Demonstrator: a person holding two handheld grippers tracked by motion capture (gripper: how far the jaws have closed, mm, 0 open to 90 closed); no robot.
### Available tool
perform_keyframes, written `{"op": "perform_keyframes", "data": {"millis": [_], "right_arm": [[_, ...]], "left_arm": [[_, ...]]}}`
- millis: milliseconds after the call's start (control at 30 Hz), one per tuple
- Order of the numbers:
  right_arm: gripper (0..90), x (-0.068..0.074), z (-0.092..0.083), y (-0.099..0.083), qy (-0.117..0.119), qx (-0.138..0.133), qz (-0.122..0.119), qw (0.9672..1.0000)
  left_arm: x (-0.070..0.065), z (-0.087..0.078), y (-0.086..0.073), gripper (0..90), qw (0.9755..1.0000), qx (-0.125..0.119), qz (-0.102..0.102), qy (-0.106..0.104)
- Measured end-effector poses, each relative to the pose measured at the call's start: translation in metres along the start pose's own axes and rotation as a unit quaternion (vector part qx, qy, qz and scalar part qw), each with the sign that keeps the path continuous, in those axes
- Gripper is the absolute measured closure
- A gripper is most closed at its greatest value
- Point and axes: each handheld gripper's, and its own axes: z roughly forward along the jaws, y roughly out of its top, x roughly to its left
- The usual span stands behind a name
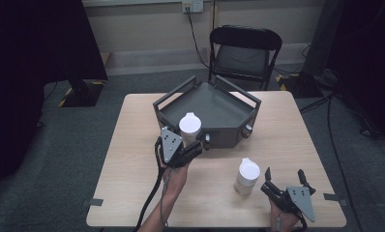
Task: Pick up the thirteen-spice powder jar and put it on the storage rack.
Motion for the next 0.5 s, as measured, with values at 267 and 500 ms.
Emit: {"op": "perform_keyframes", "data": {"millis": [267,500], "right_arm": [[0.0,0.0,0.0,0.0,0.0,0.0,0.0,1.0],[0.4,-0.001,0.0,0.0,0.002,0.0,0.0,1.0]], "left_arm": [[0.002,0.014,0.009,30.8,0.9998,-0.006,-0.009,0.015],[0.002,0.03,0.03,30.8,0.9998,-0.002,-0.001,0.018]]}}
